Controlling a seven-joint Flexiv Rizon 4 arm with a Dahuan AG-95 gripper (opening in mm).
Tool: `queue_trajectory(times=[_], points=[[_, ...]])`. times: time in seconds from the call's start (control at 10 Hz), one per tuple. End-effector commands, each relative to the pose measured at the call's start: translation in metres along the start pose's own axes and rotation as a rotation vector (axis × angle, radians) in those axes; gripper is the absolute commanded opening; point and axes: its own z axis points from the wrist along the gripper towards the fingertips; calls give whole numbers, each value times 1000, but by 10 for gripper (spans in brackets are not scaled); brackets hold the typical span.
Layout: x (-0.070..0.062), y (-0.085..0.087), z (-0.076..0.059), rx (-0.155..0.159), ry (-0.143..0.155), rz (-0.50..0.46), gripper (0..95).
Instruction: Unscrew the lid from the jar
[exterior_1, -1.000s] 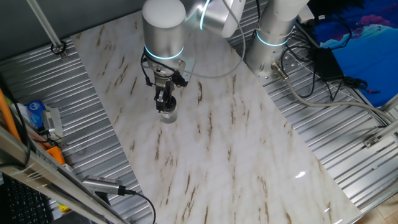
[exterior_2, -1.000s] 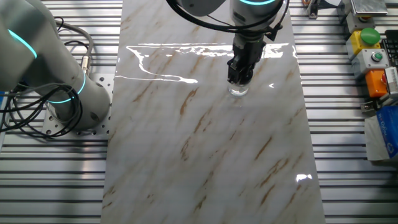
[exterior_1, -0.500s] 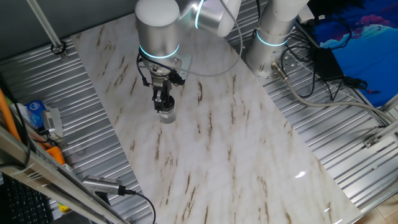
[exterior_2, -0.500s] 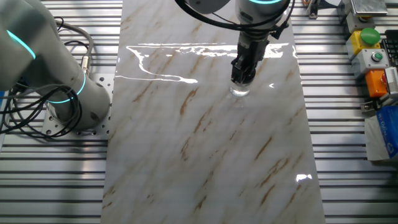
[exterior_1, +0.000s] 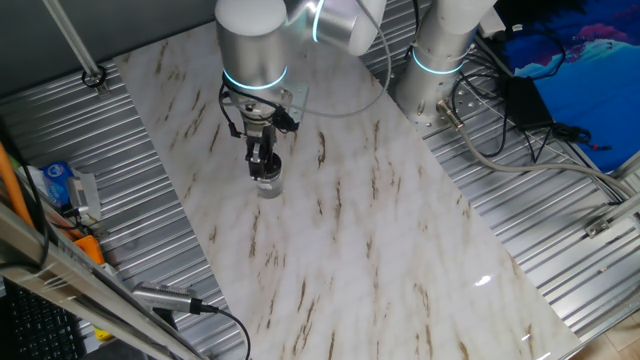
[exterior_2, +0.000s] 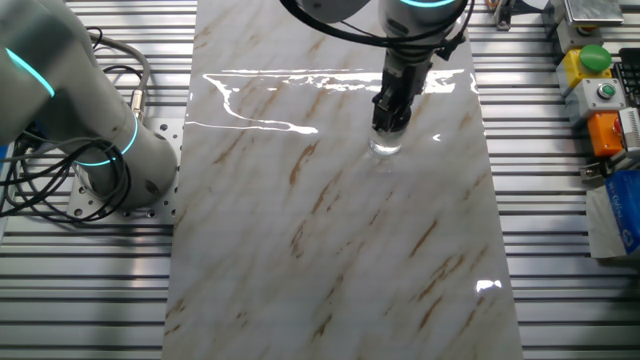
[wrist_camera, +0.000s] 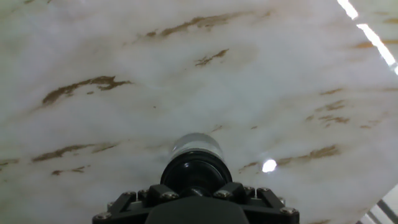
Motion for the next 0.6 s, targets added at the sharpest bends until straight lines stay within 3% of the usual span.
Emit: queue_trajectory(times=[0.1,0.4,0.6], points=[[-1,0,-6,2,3,7,0],[3,1,-14,-4,5,64,0],[4,1,-21,-23,24,200,0]])
